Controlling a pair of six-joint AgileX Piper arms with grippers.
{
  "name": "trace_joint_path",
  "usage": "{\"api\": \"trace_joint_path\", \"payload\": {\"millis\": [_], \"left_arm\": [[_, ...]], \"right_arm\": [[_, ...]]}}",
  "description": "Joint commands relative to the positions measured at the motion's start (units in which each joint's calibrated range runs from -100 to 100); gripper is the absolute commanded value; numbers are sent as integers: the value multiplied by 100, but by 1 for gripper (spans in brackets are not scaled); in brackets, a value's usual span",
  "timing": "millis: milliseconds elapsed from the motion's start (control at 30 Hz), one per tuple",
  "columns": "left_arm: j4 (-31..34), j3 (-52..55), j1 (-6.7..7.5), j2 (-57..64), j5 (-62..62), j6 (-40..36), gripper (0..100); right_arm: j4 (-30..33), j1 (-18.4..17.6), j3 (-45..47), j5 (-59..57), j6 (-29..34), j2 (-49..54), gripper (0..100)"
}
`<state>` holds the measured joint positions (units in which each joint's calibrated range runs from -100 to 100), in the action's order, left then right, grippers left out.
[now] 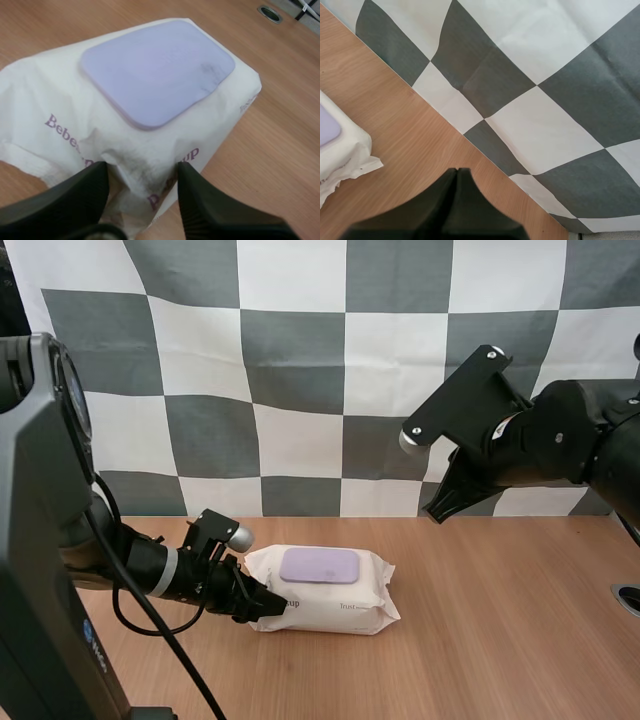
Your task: Open the wet wipes lid
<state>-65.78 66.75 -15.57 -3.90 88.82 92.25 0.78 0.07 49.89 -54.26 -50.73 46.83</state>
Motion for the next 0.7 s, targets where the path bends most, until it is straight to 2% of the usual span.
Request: {"api": "trace_joint_path", "payload": {"millis": [0,67,100,233,333,533,667], "left_arm": [[68,4,3,-17,120,109,38],[259,4,3,-17,297,109,7],[410,4,3,-17,473,109,0],[683,4,3,-17,925,109,0],[869,4,3,-17,1118,4,0],[892,4,3,-17,1118,-6,0],[892,4,3,-17,1118,-6,0]], "right_arm": [[-6,1,4,-159,-28,4,0],[-6,1,4,-221,-32,4,0],[-6,1,4,-285,-32,4,0],[-138,1,4,-694,-254,4,0],[-750,1,4,-1362,-1037,4,0],[-2533,1,17,-2844,-3342,-23,1],[-3282,1,397,-3155,-4469,-150,38]]}}
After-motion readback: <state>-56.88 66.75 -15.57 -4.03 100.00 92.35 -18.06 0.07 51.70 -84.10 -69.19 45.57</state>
